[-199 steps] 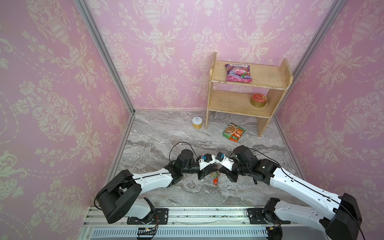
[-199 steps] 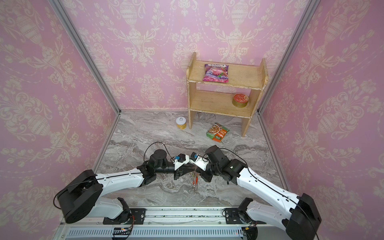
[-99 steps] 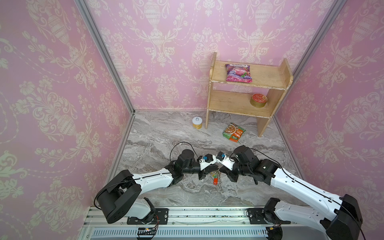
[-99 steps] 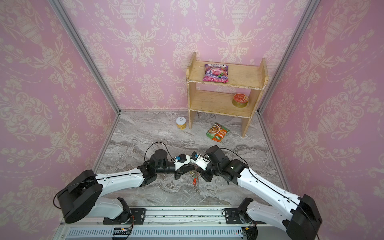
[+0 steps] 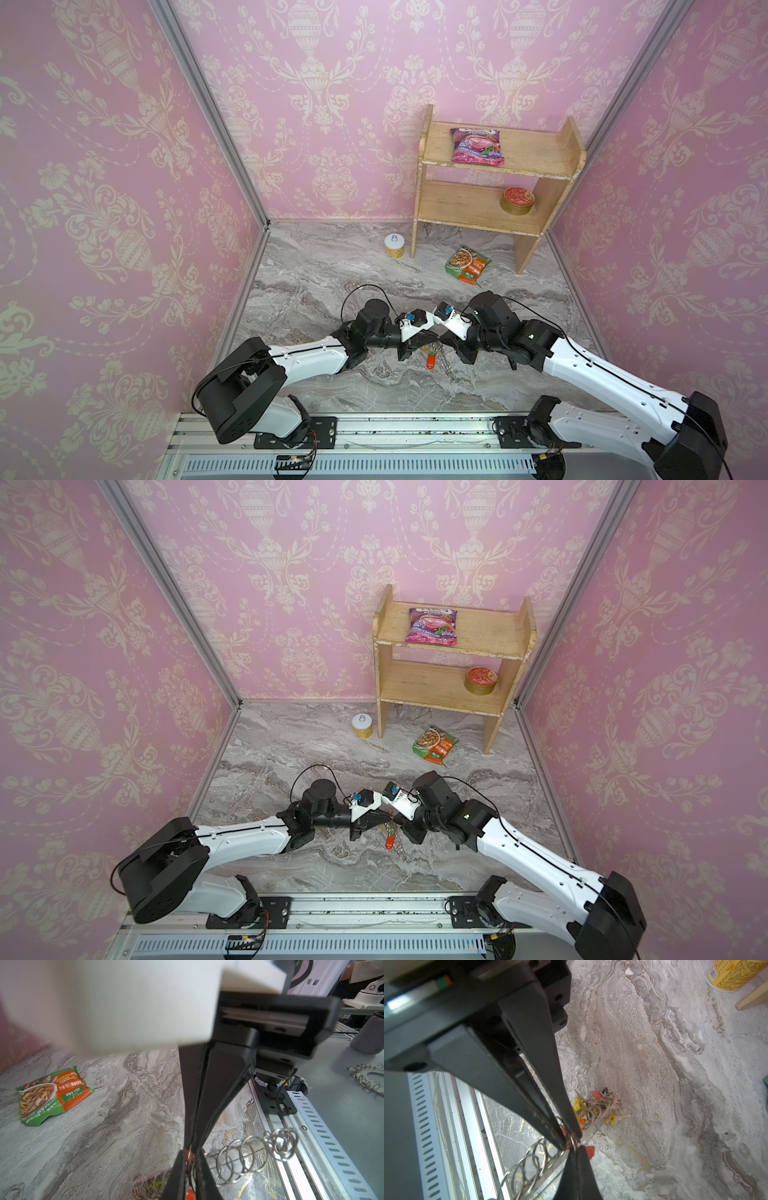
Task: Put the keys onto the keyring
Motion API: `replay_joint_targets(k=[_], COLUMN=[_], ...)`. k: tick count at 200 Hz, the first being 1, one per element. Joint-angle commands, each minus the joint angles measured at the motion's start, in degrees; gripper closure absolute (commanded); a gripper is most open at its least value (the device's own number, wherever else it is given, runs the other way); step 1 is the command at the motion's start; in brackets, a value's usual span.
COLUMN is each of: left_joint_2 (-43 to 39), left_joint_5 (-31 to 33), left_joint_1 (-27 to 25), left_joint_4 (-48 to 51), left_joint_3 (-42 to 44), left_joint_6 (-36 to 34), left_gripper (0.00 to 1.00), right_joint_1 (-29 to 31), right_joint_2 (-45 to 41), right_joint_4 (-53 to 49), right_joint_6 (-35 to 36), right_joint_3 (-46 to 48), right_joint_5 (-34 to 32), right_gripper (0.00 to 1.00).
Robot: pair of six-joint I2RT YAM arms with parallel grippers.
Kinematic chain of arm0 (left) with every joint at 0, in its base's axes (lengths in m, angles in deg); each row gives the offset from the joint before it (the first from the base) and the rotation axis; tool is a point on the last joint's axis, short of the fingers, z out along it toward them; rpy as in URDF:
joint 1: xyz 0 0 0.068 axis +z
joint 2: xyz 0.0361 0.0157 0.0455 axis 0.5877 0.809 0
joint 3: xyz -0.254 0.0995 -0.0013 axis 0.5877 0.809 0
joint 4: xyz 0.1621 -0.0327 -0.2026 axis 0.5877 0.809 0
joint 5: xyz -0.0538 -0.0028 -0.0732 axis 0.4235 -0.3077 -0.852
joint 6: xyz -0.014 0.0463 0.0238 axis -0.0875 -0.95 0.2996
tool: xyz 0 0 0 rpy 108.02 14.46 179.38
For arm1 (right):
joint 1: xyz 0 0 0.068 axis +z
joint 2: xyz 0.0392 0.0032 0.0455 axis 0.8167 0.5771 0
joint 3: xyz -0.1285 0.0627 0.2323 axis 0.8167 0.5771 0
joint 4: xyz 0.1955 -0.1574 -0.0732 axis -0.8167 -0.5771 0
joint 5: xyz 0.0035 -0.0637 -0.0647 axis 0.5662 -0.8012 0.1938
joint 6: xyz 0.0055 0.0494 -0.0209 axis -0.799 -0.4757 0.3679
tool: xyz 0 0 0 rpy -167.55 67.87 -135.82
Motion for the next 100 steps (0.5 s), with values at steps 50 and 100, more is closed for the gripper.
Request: replay_joint_targets(k=[50, 100], left_joint_2=[1.55, 1.35], left_joint_5=[2.56, 4.73], left_joint_1=[-0.78, -0.79], left_joint_4=[4.94, -1.30], left_joint_3=[-0.43, 1.03], left_joint_6=[-0.45, 1.36], left_gripper=[0.95, 1.00], right_joint_1=[0.62, 0.65], right_joint_2=[-1.86, -1.38], right_joint_4=[6.45, 6.81], right_joint_6=[-0.07, -0.27], right_joint_3=[-0.38, -0.19], right_joint_5=[3.98, 5.23], right_gripper=[1.00, 1.00])
